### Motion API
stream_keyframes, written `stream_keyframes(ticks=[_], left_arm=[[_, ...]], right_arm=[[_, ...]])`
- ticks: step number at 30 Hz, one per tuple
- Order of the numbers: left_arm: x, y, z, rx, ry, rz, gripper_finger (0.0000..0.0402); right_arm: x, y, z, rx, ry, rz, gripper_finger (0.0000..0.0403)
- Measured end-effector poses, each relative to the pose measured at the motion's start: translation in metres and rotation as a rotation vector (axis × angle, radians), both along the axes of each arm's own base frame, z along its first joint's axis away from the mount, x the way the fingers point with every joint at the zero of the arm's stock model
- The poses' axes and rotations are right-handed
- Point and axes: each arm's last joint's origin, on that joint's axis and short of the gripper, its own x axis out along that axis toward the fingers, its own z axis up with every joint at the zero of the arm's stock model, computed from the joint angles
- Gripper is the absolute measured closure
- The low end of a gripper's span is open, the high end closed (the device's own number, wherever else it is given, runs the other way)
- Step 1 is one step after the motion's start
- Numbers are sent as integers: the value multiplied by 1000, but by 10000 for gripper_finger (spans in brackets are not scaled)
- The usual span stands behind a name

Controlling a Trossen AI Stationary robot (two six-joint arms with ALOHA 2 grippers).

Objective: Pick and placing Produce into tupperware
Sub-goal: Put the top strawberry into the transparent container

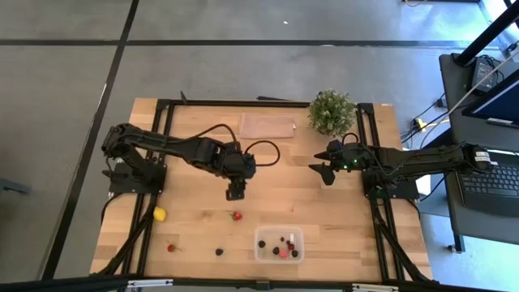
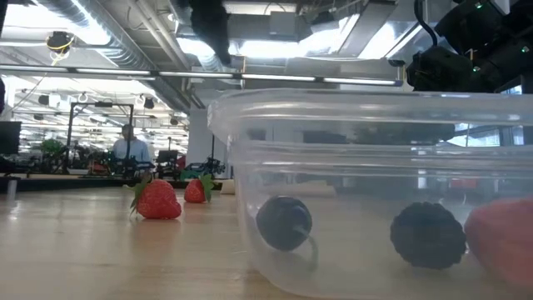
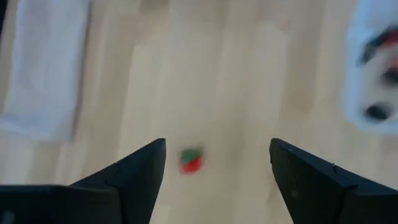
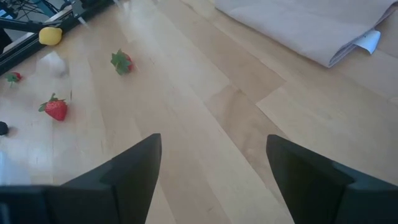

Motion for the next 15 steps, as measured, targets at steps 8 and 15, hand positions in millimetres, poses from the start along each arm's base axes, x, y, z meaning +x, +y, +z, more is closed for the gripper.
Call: stream_keyframes(ticks=[8, 15], left_arm=[[-2, 33, -43, 15, 129, -107, 139], [-8, 53, -102, -54, 125, -126, 155]], right_arm=[[0, -1, 0, -11, 1, -23, 111], [0, -1, 0, -16, 1, -32, 111]])
